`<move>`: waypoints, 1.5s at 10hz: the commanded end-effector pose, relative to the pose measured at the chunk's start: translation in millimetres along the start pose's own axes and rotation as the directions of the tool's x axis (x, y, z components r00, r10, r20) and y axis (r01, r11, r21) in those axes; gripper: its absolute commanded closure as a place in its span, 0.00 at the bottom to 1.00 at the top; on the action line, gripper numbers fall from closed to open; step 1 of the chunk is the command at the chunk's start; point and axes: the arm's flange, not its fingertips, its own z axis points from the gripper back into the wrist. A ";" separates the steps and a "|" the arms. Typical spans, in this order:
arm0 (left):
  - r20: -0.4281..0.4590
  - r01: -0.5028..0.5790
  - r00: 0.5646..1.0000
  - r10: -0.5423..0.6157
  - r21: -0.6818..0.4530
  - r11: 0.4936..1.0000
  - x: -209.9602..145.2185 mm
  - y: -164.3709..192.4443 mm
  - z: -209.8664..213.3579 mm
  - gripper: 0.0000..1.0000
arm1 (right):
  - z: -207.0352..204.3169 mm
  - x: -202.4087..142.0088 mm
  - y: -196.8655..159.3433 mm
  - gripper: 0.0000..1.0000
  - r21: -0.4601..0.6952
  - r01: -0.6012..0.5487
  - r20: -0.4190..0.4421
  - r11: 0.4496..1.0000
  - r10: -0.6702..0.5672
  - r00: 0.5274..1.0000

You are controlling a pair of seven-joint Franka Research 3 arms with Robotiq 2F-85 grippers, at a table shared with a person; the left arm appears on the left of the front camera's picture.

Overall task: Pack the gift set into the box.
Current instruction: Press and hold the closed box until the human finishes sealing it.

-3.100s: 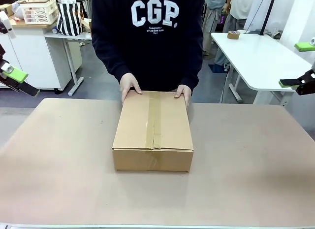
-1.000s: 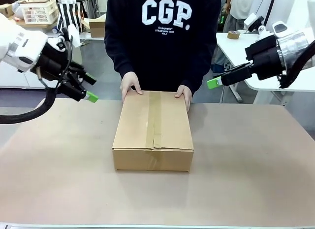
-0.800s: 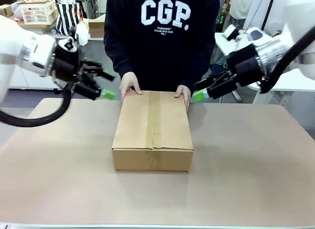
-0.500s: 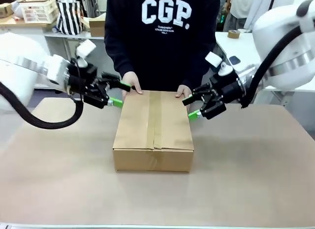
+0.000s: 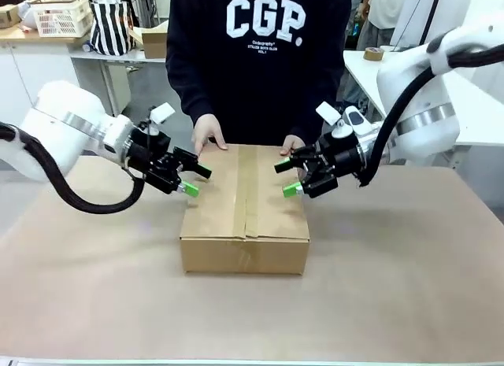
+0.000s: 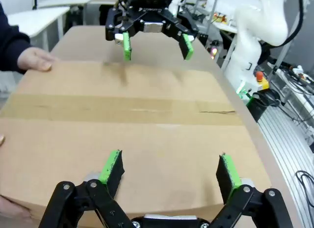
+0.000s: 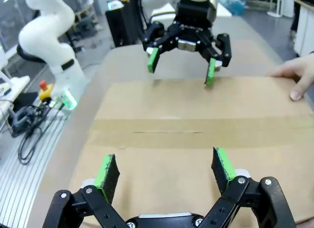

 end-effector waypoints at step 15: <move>-0.087 0.209 0.974 -0.207 0.013 0.978 0.6 -6.1 -30.2 0.00 | -9.0 -20.7 -15.2 0.00 -0.099 0.018 -0.080 0.995 -0.026 0.996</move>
